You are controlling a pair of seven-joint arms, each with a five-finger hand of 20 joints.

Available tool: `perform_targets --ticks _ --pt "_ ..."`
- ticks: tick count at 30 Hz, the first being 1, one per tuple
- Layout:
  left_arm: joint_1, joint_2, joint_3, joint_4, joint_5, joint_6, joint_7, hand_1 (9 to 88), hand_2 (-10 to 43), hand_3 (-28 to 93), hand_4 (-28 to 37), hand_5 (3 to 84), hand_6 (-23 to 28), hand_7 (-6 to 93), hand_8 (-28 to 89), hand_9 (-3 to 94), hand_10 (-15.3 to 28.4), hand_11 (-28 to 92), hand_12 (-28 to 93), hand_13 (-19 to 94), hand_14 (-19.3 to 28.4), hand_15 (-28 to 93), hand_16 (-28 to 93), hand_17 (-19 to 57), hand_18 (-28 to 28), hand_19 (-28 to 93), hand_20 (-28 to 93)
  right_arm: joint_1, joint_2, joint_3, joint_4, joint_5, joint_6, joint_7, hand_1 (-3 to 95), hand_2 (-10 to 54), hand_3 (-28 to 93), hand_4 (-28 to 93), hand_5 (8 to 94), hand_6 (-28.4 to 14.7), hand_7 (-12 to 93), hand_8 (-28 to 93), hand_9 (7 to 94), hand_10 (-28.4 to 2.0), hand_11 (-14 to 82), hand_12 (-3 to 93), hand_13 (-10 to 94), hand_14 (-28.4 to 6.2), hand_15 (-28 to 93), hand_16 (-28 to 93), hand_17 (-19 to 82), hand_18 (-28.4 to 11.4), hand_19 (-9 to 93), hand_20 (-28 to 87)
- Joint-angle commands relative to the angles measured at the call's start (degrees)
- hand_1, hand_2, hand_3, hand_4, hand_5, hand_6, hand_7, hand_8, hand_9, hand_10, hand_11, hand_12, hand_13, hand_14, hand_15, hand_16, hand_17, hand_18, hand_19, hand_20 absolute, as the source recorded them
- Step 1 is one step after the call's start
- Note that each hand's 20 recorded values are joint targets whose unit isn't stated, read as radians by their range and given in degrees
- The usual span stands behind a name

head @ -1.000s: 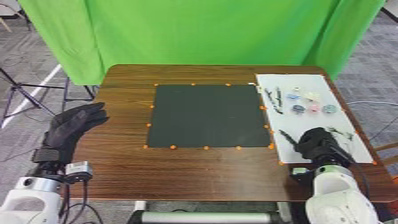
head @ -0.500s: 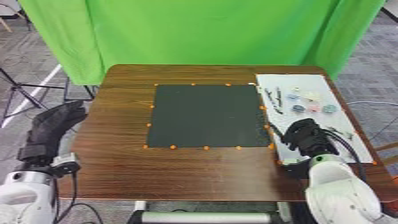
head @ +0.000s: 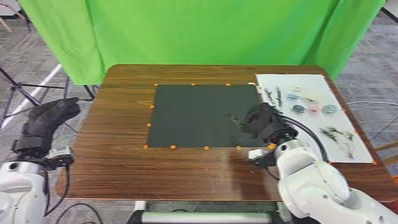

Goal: Arrange flowers

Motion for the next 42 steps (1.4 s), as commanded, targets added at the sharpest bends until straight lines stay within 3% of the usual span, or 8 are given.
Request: perform_targets --ticks 1,7,16,22,34,42 --pt "-0.3 1.03 0.42 1.53 1.75 -0.15 -0.88 30.2 6.1 60 -21.6 45.9 6.4 17.5 -7 44.2 16.5 20 9 36 19.1 18 -5 10.2 13.3 12 14 13.0 -4.7 -10.4 3.1 4.1 -1.5 -1.3 64.3 -9.5 52 2 65.5 -4.9 48 21 89.7 -11.4 43.6 34.9 94 1.2 71 29 69 -12.5 93 43" --pt "-0.9 1.07 1.37 2.22 2.26 -0.38 -0.97 30.1 7.1 60 -22.7 45.9 6.2 17.6 -7 44.2 16.4 20 9 35 18.9 18 -5 10.0 13.1 12 14 19.0 -9.7 -15.8 7.2 6.9 -0.9 -1.1 64.3 -9.5 51 2 65.5 -5.1 48 21 90.1 -11.7 43.0 34.3 94 1.4 71 29 69 -12.5 93 43" --pt "-1.0 0.69 2.10 2.08 2.39 -0.68 -1.19 29.1 8.5 60 -24.5 46.0 6.1 17.9 -7 44.2 16.3 20 9 35 18.9 18 -5 10.1 12.9 11 14 21.7 -16.9 -19.9 13.1 9.1 -0.2 0.8 64.2 -9.5 51 3 65.4 -5.1 49 20 90.5 -11.4 42.3 33.1 94 1.4 71 29 69 -12.4 93 43" --pt "-0.5 0.75 2.31 1.57 1.99 -0.37 -1.20 28.7 8.5 61 -24.8 46.1 6.1 17.9 -7 44.2 16.3 20 9 35 18.8 18 -5 10.0 12.9 12 14 23.3 -18.6 -22.7 15.2 13.5 2.8 1.8 64.3 -9.5 52 3 65.1 -5.3 50 19 91.2 -11.4 41.8 32.1 94 1.4 71 28 70 -12.3 93 42" --pt "1.3 1.12 1.15 0.01 1.84 0.16 -1.99 28.8 8.5 61 -24.4 45.8 6.1 17.7 -7 43.8 16.2 20 9 35 18.7 18 -5 9.8 12.9 12 14 26.2 -20.8 -24.6 18.6 28.9 10.0 4.6 65.9 -9.5 50 3 64.5 -6.1 53 15 93.6 -11.5 36.7 26.8 94 1.5 71 26 71 -11.4 93 39" --pt "1.5 1.19 1.00 -0.29 1.84 -0.18 -2.29 28.8 8.3 61 -24.2 45.7 6.1 17.6 -7 43.5 16.3 20 9 35 18.8 18 -5 9.8 12.9 12 14 26.9 -21.3 -24.9 19.3 34.6 12.1 5.3 66.9 -9.5 49 2 63.9 -6.4 54 14 93.7 -12.5 33.1 23.0 94 2.2 70 24 72 -10.4 91 38"
